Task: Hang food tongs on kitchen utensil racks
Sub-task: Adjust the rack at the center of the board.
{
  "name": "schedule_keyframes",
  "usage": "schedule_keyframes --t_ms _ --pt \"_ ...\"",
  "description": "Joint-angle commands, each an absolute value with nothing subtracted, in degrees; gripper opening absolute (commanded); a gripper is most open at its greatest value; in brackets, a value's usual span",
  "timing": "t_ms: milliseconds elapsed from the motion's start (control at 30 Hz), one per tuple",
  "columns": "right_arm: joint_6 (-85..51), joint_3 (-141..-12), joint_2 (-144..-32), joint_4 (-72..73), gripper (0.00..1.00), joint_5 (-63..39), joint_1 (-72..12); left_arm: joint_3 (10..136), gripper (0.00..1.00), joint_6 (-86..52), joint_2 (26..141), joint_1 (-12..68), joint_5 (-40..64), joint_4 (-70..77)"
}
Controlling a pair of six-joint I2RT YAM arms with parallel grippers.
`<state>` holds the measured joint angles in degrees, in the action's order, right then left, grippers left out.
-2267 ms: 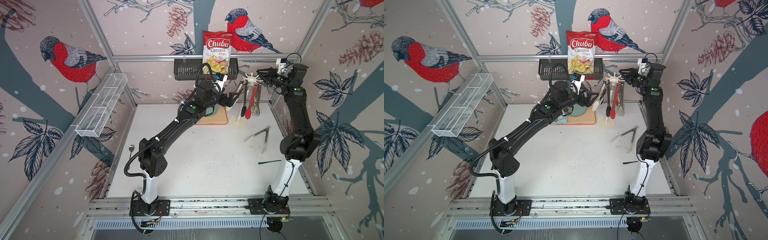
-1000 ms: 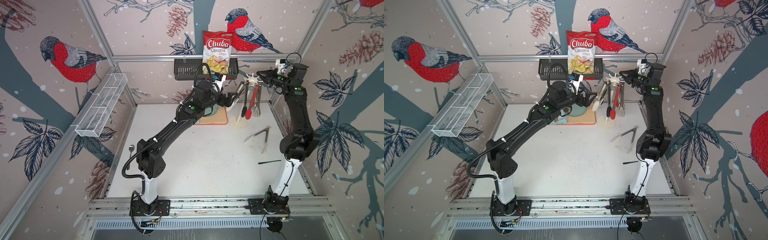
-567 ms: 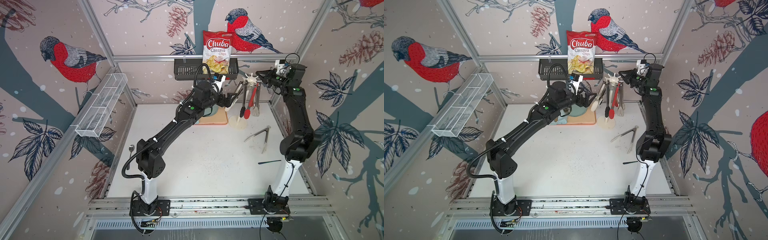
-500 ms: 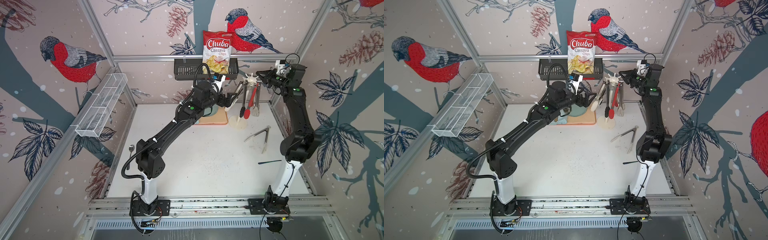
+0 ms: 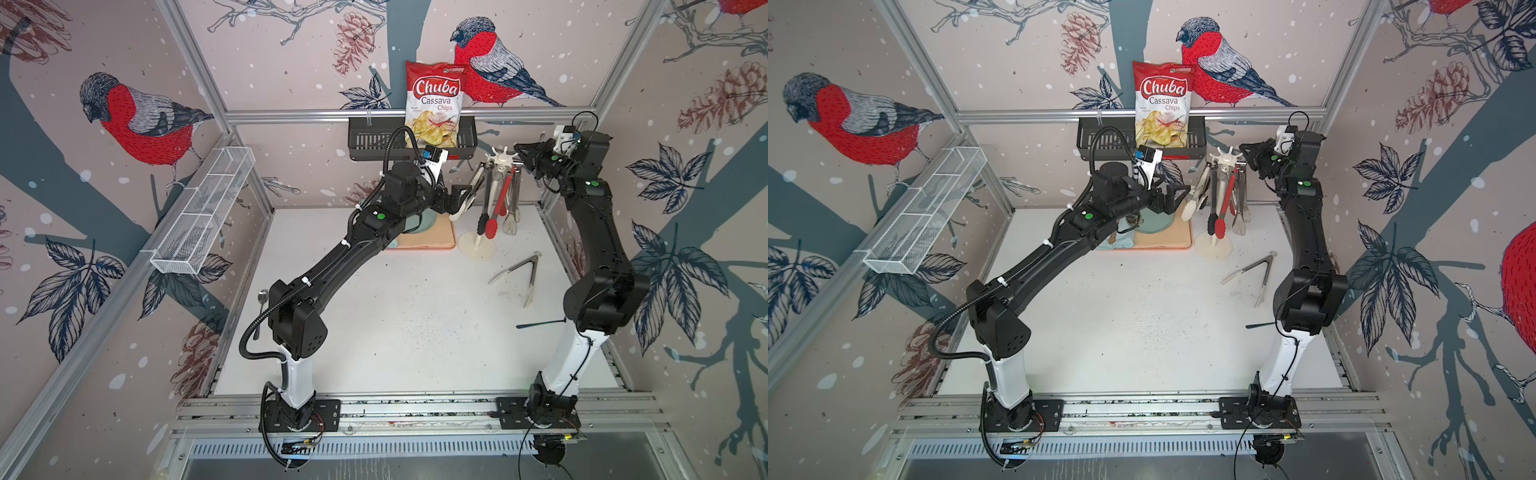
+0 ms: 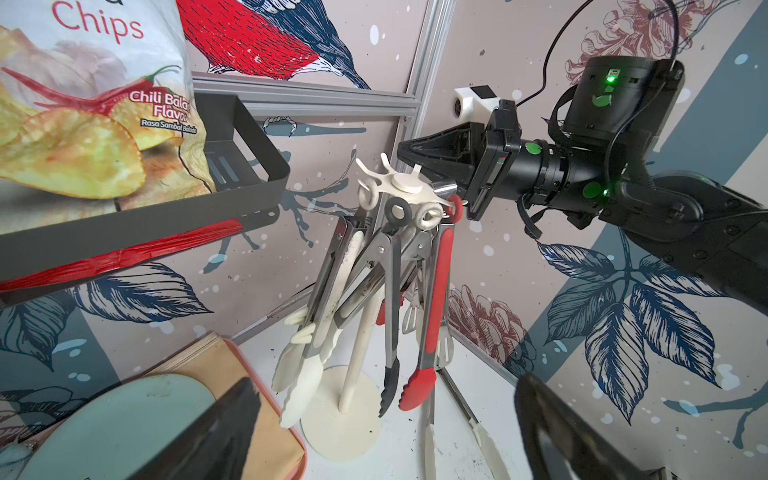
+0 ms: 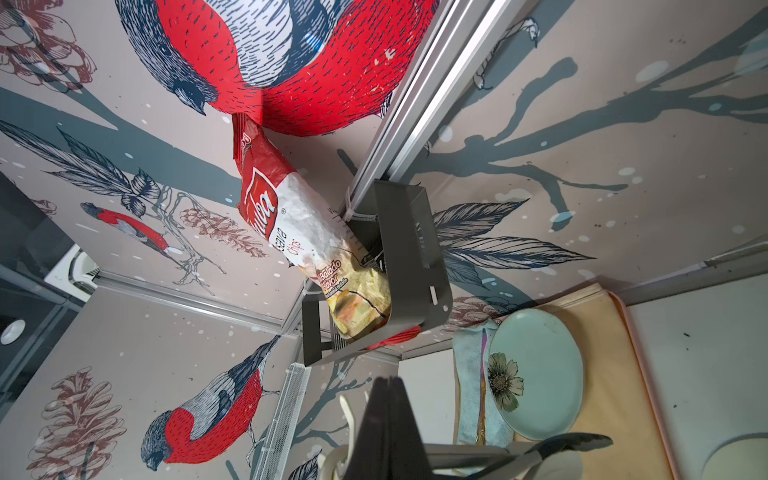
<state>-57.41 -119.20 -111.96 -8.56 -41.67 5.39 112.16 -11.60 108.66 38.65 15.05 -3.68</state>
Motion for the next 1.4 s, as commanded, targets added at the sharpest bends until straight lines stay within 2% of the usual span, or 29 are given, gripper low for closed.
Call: schedule_keyframes --t_ms 0,533,833,900,1033,1233,1367 --pt "-60.19 -117.36 -109.88 -5.36 0.00 -38.75 4.93 111.46 0.95 -10.99 107.51 38.49 15.91 -0.03" --pt "-66.94 -100.48 -98.67 3.12 0.00 -25.82 4.14 107.81 0.95 -10.46 104.06 38.23 16.26 0.48" --pt "-68.39 -98.96 -97.34 3.80 0.00 -24.37 3.60 105.92 0.95 -10.41 102.67 38.19 16.08 0.88" --pt "-68.55 -99.14 -97.50 4.23 0.11 -24.94 3.73 105.49 0.95 -10.43 102.37 38.18 16.06 1.01" --pt "-68.68 -99.40 -97.53 5.17 0.26 -26.41 4.47 105.38 0.96 -10.55 102.15 38.14 16.07 0.87" --pt "-68.77 -99.76 -97.30 5.64 0.40 -27.15 5.76 105.29 0.96 -10.65 101.90 38.14 15.83 0.82" --pt "-66.11 -98.65 -95.82 5.75 0.53 -27.33 7.21 105.24 0.96 -10.65 101.84 38.13 15.38 0.46"
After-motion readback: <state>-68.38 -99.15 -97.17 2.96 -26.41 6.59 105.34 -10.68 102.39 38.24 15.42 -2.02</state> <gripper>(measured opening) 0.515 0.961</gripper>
